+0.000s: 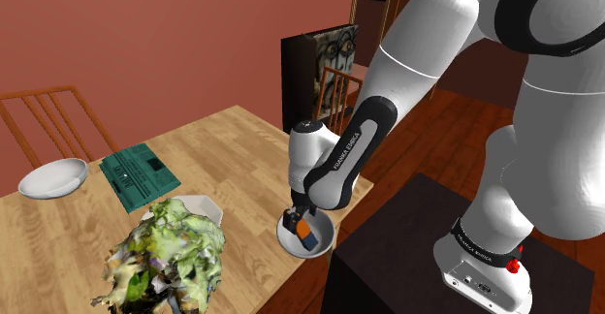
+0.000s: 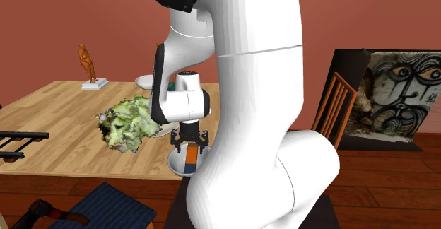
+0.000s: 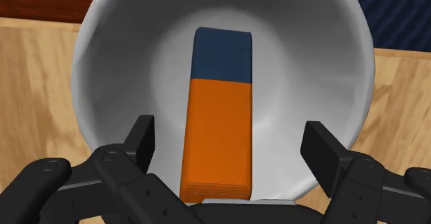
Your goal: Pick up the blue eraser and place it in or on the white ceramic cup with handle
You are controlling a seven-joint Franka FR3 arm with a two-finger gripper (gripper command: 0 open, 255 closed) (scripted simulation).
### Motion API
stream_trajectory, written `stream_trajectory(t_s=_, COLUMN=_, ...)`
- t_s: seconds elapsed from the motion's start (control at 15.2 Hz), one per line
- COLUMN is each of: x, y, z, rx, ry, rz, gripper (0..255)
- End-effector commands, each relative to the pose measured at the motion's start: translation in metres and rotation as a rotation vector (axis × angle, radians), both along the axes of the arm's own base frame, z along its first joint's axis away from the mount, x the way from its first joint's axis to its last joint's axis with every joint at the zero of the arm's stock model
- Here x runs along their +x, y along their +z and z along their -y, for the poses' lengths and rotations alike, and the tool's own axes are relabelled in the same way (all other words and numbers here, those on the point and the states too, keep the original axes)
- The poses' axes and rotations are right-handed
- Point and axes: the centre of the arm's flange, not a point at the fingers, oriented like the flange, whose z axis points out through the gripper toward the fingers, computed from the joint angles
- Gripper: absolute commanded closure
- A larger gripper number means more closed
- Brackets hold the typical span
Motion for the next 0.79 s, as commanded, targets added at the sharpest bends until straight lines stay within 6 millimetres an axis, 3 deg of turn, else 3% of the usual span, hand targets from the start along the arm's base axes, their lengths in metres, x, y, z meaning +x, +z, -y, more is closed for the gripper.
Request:
stream_trajectory(t_s=0.0, x=0.0, y=0.0, z=0.0, rx=0.0, ry=0.0, rz=0.0, gripper=0)
stream_trajectory(t_s=0.07, x=0.0, y=0.0, z=0.0, rx=0.0, ry=0.0, rz=0.0, gripper=0)
stream_trajectory(t_s=0.33, x=0.002, y=0.05, z=0.002, rx=0.0, ry=0.0, rz=0.0, gripper=0)
stream_trajectory(t_s=0.73, x=0.002, y=0.05, z=0.002, rx=0.0, ry=0.0, rz=0.0, gripper=0)
